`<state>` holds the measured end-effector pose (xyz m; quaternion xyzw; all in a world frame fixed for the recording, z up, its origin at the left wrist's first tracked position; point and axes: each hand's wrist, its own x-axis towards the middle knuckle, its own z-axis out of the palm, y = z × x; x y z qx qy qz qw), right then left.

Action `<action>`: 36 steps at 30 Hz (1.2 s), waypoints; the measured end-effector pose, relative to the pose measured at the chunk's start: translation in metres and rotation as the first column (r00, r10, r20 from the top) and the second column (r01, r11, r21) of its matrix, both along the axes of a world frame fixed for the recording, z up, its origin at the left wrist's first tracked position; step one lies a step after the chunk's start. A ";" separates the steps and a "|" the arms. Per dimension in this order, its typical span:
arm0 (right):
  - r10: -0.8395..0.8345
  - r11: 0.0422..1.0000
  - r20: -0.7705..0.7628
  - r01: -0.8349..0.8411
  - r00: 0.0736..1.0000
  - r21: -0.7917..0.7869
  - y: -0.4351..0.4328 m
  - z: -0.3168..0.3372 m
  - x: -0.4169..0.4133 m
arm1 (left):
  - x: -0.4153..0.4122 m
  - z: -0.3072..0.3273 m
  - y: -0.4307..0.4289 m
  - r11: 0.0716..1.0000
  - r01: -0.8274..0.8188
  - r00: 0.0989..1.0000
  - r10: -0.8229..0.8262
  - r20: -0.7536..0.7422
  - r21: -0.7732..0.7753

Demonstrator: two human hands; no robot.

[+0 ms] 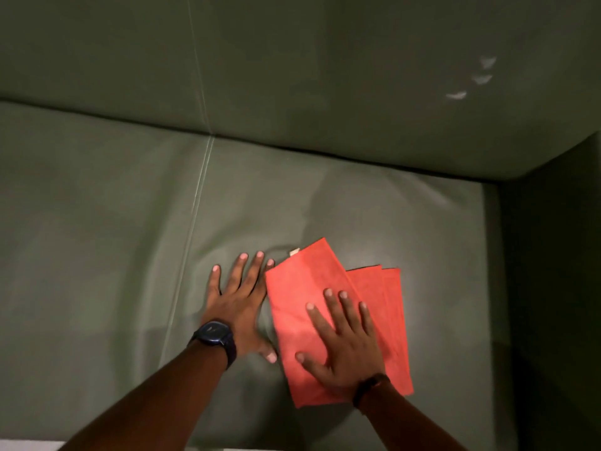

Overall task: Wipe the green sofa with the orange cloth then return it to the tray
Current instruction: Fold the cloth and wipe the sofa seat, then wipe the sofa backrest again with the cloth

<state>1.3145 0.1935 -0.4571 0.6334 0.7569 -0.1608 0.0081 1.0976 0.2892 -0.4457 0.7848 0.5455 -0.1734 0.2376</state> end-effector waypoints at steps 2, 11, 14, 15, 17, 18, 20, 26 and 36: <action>-0.105 0.994 0.035 0.105 0.994 -0.001 -0.003 0.002 0.007 | -0.001 -0.001 0.000 1.000 0.005 1.000 -0.005 0.015 0.011; -0.388 0.913 0.054 0.392 0.920 -0.116 0.012 0.028 -0.055 | -0.004 0.023 -0.073 0.938 -0.264 0.890 0.148 0.430 0.223; -0.190 0.981 -0.018 0.189 0.982 -0.046 0.049 0.039 -0.039 | 0.013 0.039 -0.099 0.864 -0.489 0.801 0.390 0.455 0.120; -0.071 0.997 -0.002 0.071 0.997 -0.042 0.064 0.042 -0.035 | 0.023 0.044 -0.101 0.824 -0.562 0.773 0.494 0.397 0.068; 0.158 0.985 0.038 -0.155 0.987 -0.074 0.092 0.044 -0.030 | 0.043 0.051 -0.094 0.742 -0.660 0.723 0.670 0.166 -0.119; 0.261 0.962 0.050 -0.255 0.964 -0.103 0.103 0.044 -0.030 | 0.050 0.052 -0.091 0.718 -0.671 0.721 0.690 0.058 -0.186; 0.408 0.908 0.068 -0.397 0.910 -0.133 0.117 0.046 -0.029 | 0.057 0.044 -0.090 0.708 -0.670 0.729 0.684 -0.018 -0.221; 0.326 0.945 0.005 -0.325 0.946 -0.038 0.132 0.059 0.005 | 0.057 0.047 -0.041 0.682 -0.713 0.634 0.727 0.263 -0.166; -0.442 0.532 -0.335 0.544 0.832 0.649 0.253 0.193 0.129 | 0.170 0.203 0.224 0.841 -0.450 0.699 0.122 0.705 0.301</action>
